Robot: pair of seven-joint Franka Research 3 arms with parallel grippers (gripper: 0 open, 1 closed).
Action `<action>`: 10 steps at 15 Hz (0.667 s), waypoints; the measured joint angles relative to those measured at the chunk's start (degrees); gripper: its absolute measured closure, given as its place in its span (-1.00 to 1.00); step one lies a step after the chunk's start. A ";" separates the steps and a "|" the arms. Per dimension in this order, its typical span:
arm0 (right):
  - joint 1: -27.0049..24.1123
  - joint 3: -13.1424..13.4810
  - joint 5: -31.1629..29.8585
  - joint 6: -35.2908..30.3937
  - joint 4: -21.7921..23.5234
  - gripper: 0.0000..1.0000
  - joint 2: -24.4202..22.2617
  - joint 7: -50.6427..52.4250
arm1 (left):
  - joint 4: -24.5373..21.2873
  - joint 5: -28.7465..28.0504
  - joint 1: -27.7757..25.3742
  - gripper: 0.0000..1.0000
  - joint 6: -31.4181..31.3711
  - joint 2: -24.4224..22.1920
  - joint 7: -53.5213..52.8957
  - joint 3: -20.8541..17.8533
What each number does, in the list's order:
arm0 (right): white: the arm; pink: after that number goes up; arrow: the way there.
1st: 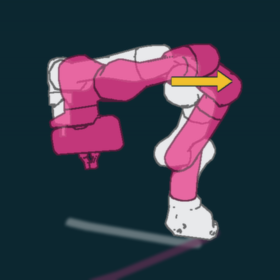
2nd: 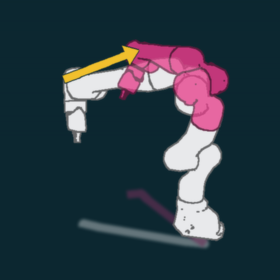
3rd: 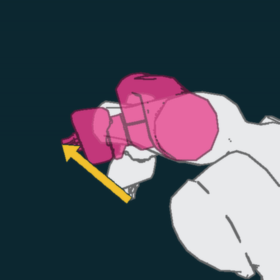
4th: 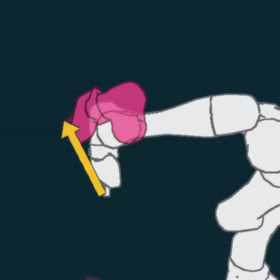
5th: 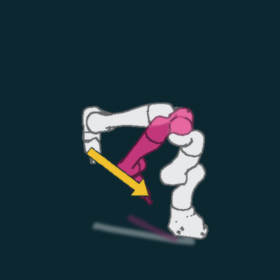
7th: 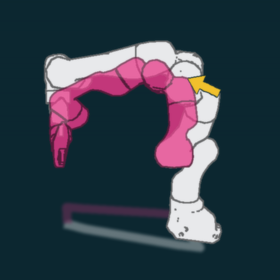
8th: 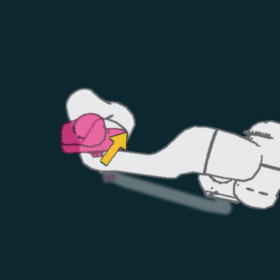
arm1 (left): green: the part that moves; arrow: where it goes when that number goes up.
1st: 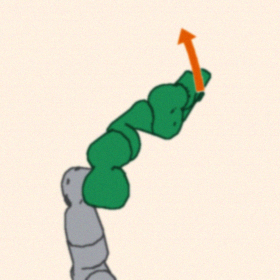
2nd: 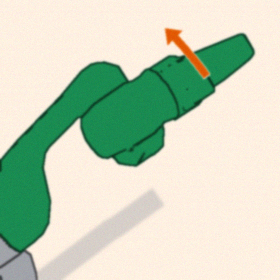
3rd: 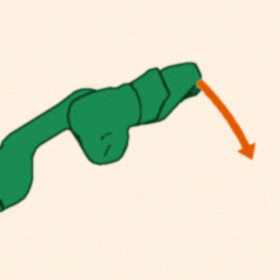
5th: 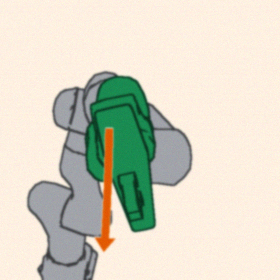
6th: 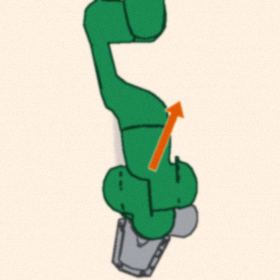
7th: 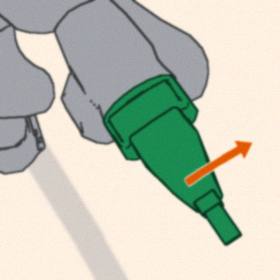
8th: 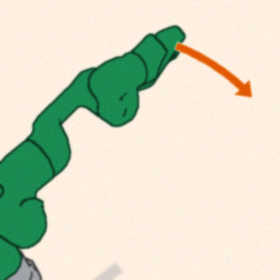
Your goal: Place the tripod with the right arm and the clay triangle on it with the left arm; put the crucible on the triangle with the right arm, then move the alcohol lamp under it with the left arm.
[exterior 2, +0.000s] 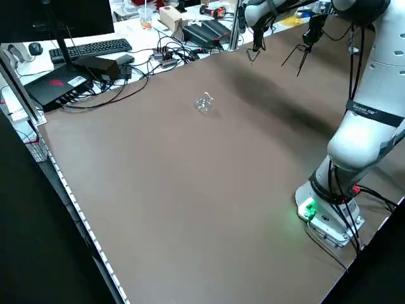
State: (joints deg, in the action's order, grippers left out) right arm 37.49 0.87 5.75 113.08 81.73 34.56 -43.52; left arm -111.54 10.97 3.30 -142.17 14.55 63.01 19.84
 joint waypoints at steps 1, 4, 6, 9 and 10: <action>0.63 -0.01 0.07 0.93 -0.94 0.83 1.08 -1.02 | 0.31 0.00 0.15 0.74 0.00 0.27 0.01 0.02; 2.44 -0.01 0.11 2.91 -2.10 0.83 3.44 -2.65 | 1.36 0.00 0.59 0.74 0.00 1.25 0.02 0.03; 3.09 -0.01 0.11 3.32 -2.42 0.83 4.23 -3.02 | 1.79 0.00 0.67 0.74 0.00 1.69 0.02 0.05; 3.38 0.00 0.11 3.32 -2.62 0.83 4.67 -3.04 | 1.99 0.00 0.84 0.74 0.00 2.09 0.02 0.06; 3.45 0.00 0.11 3.32 -2.62 0.83 4.83 -3.04 | 2.01 0.00 0.88 0.74 0.00 2.13 0.02 0.07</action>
State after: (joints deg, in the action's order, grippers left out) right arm 40.94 0.87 5.86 116.40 79.11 39.39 -46.57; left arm -109.53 10.97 4.19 -142.17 16.67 63.03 19.90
